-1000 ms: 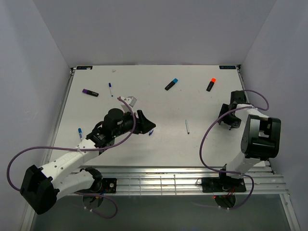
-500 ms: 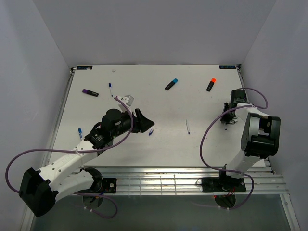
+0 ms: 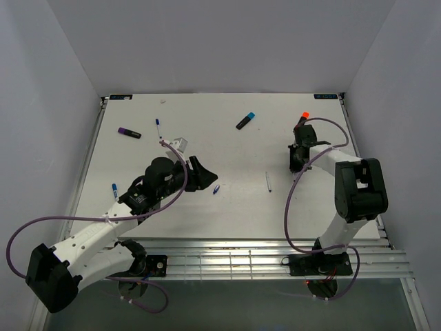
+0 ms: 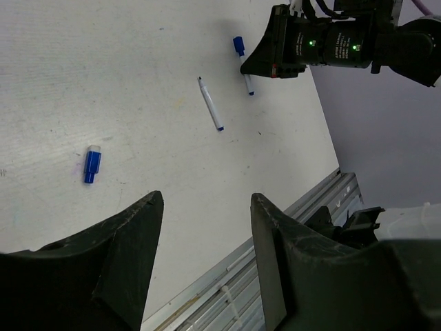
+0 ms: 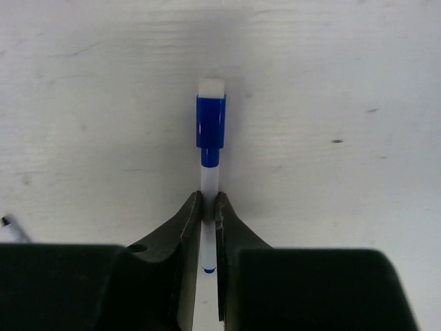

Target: Open the pen caps

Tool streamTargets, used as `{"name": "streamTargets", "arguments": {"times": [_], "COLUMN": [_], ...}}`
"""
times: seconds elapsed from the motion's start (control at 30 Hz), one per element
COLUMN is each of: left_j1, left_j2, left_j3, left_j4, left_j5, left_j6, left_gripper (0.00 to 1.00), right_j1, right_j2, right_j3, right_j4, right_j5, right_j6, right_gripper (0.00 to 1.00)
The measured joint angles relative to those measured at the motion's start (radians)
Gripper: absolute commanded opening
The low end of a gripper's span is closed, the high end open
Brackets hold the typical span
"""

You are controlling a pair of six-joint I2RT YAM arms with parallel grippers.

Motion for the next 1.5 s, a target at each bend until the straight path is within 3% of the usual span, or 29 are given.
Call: {"name": "streamTargets", "arguments": {"times": [0.2, 0.53, 0.93, 1.5], "left_j1": [0.000, 0.000, -0.030, -0.066], "left_j2": [0.000, 0.037, 0.156, 0.215], "left_j3": [0.000, 0.006, 0.023, 0.023], "left_j4": [-0.045, -0.047, -0.006, 0.015], "left_j5": [-0.009, 0.009, 0.031, -0.005], "left_j6": [-0.021, -0.075, -0.150, -0.201], "left_gripper": [0.63, 0.60, 0.57, 0.51], "right_j1": [0.193, 0.453, 0.686, 0.766], "right_j2": [-0.064, -0.454, -0.464, -0.445], "right_j3": [0.005, -0.198, -0.249, -0.222], "right_j4": [-0.061, 0.059, 0.214, 0.256], "right_j5": [0.007, -0.207, -0.319, -0.315], "right_j6": [0.063, 0.213, 0.366, 0.392], "right_gripper": [0.08, 0.08, 0.08, 0.08]}}
